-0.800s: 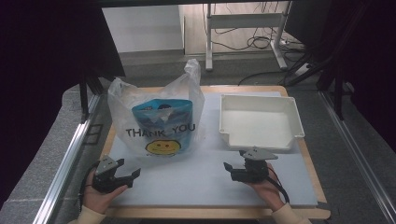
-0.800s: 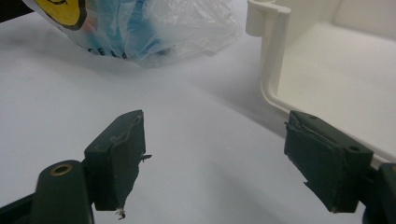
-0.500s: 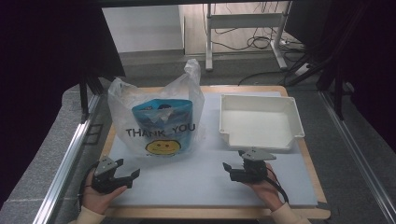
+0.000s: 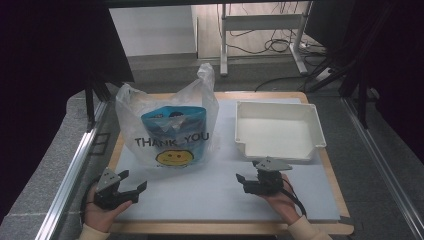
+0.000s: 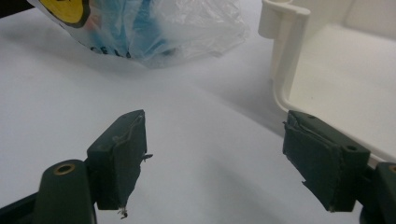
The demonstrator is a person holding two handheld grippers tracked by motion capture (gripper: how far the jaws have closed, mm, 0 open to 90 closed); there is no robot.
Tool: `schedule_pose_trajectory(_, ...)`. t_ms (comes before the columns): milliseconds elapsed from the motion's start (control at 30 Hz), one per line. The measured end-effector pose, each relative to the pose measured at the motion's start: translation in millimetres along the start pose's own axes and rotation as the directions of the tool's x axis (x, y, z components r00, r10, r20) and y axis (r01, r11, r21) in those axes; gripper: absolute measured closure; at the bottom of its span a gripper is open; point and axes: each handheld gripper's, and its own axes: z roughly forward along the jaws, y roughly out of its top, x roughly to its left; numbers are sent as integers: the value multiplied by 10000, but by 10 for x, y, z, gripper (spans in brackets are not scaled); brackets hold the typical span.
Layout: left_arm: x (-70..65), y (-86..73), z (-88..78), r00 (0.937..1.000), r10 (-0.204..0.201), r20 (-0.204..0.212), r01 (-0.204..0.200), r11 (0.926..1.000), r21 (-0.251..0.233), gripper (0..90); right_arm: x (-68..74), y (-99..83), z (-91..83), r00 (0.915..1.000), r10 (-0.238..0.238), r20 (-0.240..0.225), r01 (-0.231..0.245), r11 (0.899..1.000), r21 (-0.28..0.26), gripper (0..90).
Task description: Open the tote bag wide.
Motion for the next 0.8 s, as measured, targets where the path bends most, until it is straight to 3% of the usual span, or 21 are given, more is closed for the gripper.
schedule_pose_trajectory(300,22,86,-35,9996,-221,147,221,9998,-12,237,4,-17,-22,10000,39,48,-39,10000,69,220)
schedule_pose_trajectory(533,59,179,-165,9985,-523,130,526,9982,-279,275,-1,-10,-35,9999,132,74,-132,9999,44,221)
schedule_pose_trajectory(800,49,302,-265,9980,-573,266,584,9972,-463,285,1,-14,-21,9999,137,73,-138,9998,153,221)
